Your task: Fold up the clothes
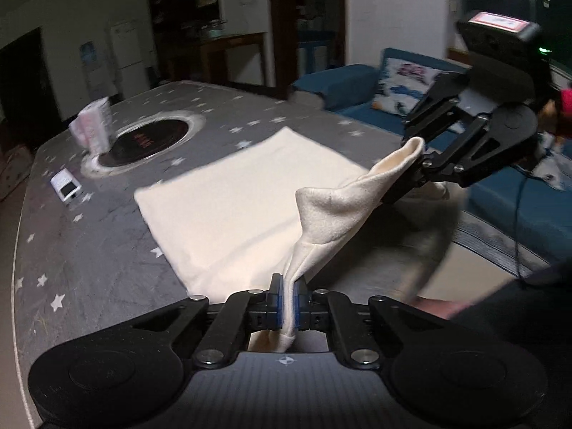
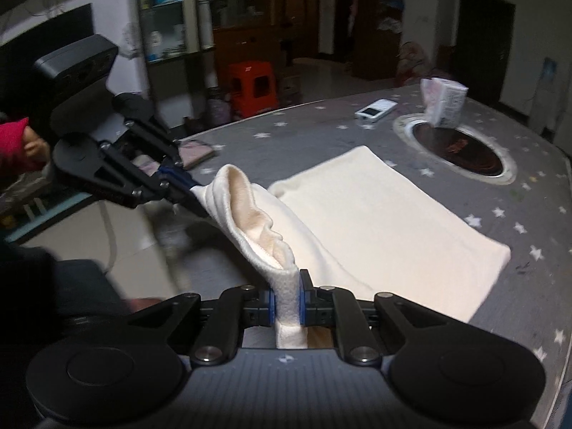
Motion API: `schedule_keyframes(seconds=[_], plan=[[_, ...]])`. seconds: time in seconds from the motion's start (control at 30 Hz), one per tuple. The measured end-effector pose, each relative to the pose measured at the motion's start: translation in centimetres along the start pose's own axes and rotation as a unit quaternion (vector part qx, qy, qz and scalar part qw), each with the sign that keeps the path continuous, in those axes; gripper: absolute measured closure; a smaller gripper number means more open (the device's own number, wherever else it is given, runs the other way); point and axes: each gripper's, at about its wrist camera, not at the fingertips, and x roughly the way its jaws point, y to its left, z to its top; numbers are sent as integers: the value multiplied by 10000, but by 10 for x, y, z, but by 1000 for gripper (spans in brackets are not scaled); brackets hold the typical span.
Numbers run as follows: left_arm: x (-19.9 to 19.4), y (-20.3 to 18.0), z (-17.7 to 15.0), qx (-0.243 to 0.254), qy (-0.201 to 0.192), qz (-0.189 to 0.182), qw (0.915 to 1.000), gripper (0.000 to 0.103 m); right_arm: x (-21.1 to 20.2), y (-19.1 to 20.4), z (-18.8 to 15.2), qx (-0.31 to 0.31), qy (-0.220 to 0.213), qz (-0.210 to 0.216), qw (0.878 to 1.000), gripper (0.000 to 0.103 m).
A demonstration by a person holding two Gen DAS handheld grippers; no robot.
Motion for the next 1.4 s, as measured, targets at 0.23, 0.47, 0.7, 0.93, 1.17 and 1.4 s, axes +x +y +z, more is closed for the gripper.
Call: schedule_keyframes(seconds=[0.23, 0.47, 0.7, 0.93, 1.17, 1.4], plan=[[-1, 19, 29, -27, -139, 29, 9999, 97, -17, -13, 16, 449, -45, -12, 9990, 93], [42, 54, 69, -140, -163, 308, 9993, 97, 1, -68, 38, 889, -200, -407, 9950, 95], [100, 87, 94, -550, 183, 472, 9972, 97, 38, -118, 44, 1392, -106, -640, 9881, 96], [144, 109, 104, -842, 292, 665, 9938, 97, 73, -156, 42, 1690, -21, -761, 9827, 96], [176, 117, 98, -1050, 361, 1019, 9886, 84, 103, -179, 35, 1797, 150, -1286, 9752, 86], [144, 126, 88, -1595, 174, 1239, 9792, 51, 100, -181, 33, 1861, 172, -1624, 9689, 78]])
